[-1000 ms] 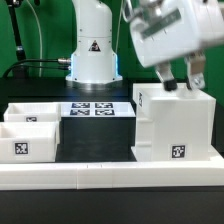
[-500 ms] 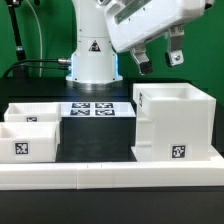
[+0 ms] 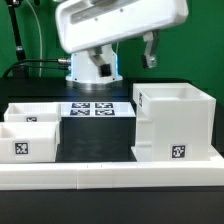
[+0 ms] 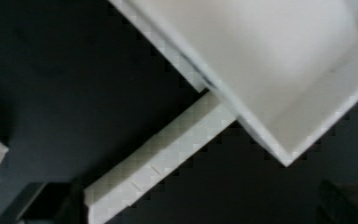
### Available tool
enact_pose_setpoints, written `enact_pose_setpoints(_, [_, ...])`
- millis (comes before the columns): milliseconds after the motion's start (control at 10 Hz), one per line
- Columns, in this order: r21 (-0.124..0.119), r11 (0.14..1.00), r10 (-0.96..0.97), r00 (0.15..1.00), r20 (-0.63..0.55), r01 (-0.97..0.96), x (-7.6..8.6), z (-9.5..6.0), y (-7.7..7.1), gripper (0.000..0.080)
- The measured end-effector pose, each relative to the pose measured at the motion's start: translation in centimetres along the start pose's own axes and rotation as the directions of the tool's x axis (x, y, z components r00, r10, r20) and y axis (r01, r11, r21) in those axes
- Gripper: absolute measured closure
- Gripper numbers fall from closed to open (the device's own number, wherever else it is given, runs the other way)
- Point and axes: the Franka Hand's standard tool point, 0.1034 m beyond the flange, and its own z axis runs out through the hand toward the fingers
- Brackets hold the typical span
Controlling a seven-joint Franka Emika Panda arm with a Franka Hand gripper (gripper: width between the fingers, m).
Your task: Assemble drawer
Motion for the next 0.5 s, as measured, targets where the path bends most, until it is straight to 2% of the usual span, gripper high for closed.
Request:
enact_pose_setpoints(400, [-0.005, 0.968, -0.252, 0.968, 0.002, 0.252, -0.04, 0.09, 0.03, 0.0150])
enact_pose_setpoints(500, [-0.023, 0.932, -0.362, 0.932, 0.012, 0.362, -0.10, 0.25, 0.45, 0.0150])
